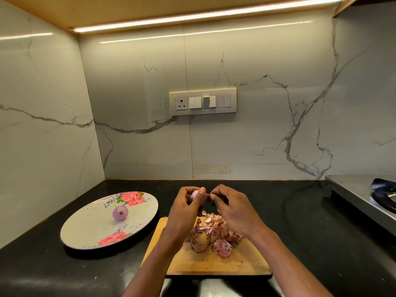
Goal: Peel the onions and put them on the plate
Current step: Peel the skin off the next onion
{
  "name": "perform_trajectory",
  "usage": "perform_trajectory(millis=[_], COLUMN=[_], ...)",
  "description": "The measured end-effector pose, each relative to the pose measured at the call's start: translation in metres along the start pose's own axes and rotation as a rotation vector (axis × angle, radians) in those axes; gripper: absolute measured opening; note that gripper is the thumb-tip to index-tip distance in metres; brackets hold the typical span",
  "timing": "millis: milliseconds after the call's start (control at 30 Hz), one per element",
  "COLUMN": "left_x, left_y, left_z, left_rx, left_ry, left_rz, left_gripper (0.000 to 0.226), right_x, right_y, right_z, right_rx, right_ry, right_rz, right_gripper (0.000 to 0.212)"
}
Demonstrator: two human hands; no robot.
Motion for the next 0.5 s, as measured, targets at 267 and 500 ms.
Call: perform_trajectory(millis=[267, 500], left_x=[-0.0008, -0.0025], left_y=[0.0031, 0.0073], left_z=[0.0003, 0.0016], left_rx=[-0.063, 0.039], left_ry=[-0.022, -0.016], left_rz=[0.002, 0.051], left_gripper=[0.032, 0.039], right_x=[-0.0010, -0.0019], right_y=[0.0017, 0.0034], right_z=[0.0043, 0.0038], right_rx=[0.283, 0.259], right_ry=[0.091, 0.061], right_rz=[0.026, -0.004], right_gripper=[0.023, 0.023])
Point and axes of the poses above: each hand's wrist, its own x-axis towards the middle knuckle, its own y-axis out of the palm, z = x × y, the point moved 2 cm from there along x, towards the middle knuckle, and after that the axes turned 11 degrees about -x, right-handed, at the moved point
